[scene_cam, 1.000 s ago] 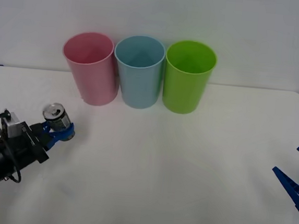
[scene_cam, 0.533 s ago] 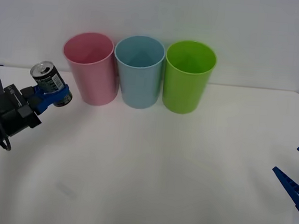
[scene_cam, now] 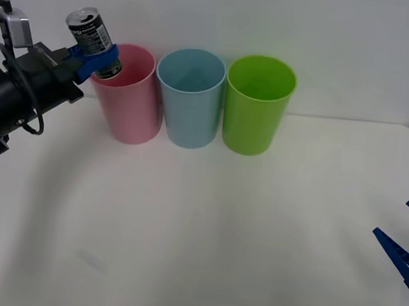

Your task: Grasp the object on the table and drop it into the matching bin: aluminum can to the light blue bin, PET bottle to the pink bin.

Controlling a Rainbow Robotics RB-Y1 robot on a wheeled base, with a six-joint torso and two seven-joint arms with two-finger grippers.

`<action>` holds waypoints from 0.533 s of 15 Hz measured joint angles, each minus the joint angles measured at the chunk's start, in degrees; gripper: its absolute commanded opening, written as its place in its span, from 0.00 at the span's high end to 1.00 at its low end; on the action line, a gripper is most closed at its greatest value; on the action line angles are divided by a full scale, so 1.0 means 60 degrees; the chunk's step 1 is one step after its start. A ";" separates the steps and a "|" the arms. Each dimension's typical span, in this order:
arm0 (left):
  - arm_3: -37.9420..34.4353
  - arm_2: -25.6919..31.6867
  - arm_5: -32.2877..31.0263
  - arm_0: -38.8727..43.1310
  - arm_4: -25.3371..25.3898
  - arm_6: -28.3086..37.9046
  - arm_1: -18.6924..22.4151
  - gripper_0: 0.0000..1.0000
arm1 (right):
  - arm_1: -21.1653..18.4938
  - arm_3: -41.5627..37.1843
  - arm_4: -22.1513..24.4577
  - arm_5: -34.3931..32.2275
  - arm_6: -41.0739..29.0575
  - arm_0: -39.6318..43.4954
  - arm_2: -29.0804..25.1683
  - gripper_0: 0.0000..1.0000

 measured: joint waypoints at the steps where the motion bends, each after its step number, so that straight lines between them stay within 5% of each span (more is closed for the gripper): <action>1: 0.0000 -0.0117 0.0038 -0.0285 -0.0504 0.0300 0.0000 1.00 | 0.0000 0.0000 0.0000 0.0000 0.0001 0.0000 0.0000 0.00; 8: 0.0335 -0.0463 0.0080 -0.1980 -0.3648 0.1323 -0.1041 1.00 | 0.0000 0.0000 0.0000 0.0000 0.0000 0.0000 0.0000 0.00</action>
